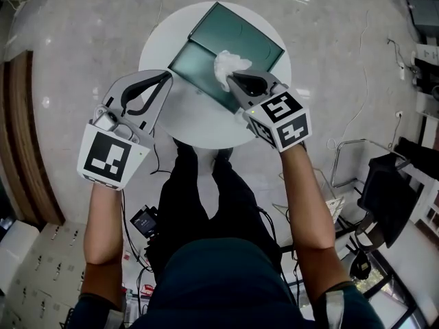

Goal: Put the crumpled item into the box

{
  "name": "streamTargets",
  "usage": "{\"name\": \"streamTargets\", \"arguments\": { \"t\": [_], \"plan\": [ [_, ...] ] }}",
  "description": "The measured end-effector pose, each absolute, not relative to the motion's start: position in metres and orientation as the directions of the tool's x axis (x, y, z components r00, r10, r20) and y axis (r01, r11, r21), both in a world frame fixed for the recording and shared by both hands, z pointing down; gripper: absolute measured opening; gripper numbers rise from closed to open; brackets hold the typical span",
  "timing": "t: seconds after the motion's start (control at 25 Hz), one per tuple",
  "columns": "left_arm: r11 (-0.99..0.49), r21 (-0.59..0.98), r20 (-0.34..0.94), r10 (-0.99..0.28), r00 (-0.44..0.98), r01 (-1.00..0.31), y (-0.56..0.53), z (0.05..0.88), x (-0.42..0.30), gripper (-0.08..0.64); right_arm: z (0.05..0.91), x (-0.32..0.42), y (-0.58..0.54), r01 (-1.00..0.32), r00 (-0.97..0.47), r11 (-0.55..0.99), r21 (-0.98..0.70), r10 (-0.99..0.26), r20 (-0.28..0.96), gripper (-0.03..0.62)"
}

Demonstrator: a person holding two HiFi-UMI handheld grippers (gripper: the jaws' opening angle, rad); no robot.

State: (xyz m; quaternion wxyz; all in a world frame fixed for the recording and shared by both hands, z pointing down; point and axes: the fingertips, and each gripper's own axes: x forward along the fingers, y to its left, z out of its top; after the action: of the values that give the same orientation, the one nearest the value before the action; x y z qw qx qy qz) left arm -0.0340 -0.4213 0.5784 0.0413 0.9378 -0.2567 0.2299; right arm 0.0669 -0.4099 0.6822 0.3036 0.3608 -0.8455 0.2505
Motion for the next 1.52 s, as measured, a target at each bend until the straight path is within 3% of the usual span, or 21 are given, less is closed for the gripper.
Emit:
{"name": "streamTargets", "arguments": {
  "t": [1.0,1.28,1.52],
  "plan": [
    [-0.857,-0.008,0.475,-0.457,0.752,-0.516,-0.421,0.624,-0.040,0.018,0.773,0.069,-0.398,-0.772,-0.483,0.602,-0.206,-0.344,0.805,0.048],
    [-0.854,-0.038,0.449,-0.478,0.755,-0.519,-0.415,0.595,-0.046,0.018,0.742,0.067,-0.394,-0.770,-0.489,0.609,-0.191,-0.370,0.790,0.048],
    [-0.841,-0.087,0.421,-0.517,0.745,-0.534,-0.403,0.539,-0.055,0.018,0.657,0.071,-0.387,-0.785,-0.505,0.599,-0.160,-0.469,0.724,0.048]
  ]
}}
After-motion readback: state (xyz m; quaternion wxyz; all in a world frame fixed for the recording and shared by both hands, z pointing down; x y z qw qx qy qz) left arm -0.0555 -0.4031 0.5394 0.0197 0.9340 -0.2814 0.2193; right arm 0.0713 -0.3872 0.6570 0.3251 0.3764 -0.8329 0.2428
